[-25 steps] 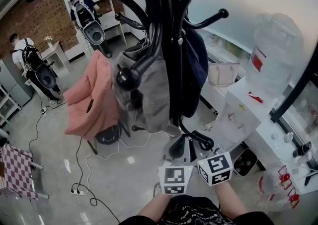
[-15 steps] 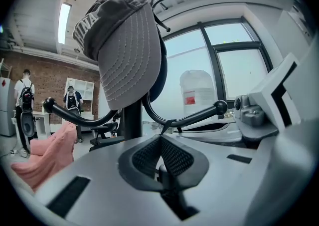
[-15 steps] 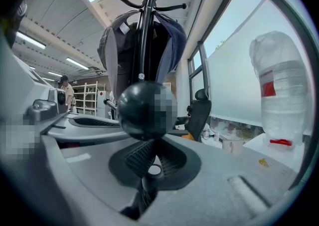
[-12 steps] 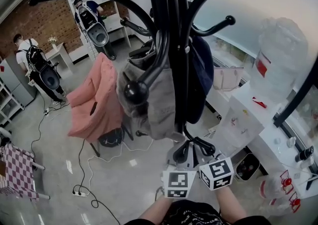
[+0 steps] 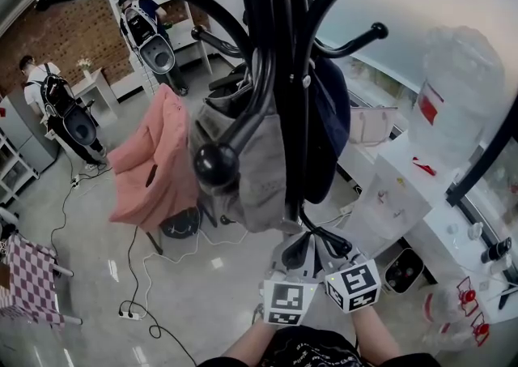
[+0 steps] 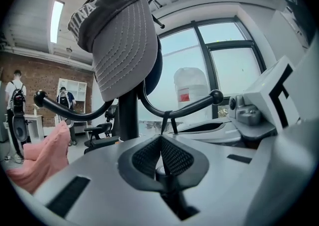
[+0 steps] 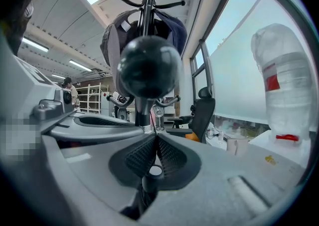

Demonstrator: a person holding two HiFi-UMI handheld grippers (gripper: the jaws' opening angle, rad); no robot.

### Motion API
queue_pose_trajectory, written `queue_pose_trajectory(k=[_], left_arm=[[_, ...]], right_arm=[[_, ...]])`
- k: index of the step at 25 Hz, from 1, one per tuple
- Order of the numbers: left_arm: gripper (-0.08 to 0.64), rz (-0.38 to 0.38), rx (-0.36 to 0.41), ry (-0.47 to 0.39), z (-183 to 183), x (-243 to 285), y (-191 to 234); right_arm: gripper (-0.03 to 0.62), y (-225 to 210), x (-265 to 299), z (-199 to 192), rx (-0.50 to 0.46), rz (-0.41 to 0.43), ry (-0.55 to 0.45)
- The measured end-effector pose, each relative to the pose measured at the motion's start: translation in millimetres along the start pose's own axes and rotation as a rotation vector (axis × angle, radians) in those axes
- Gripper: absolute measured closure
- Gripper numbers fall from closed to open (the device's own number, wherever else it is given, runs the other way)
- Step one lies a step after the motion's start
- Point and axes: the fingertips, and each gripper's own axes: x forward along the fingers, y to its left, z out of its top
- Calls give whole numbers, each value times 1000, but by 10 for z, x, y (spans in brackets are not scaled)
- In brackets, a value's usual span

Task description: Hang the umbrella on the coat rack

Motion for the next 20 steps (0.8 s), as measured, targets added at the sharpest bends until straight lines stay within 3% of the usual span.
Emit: queue_pose_trajectory(k=[4,9,13,20], left_arm=[[549,-37,-17,-27,-2,-8,-9],[549,-107,-137,-67,-4,-30,-50],[549,-123,-189,-81,-12,-70,-16],[548,-175,-286,-93,-4,-118,-44]], right_arm=[[588,4,1,-7,18,16,-18],[588,-11,-65,-3,73,56,-22],[584,37,-48,16,85,81,-6],[509,-3,-139,11,128,80,-14]])
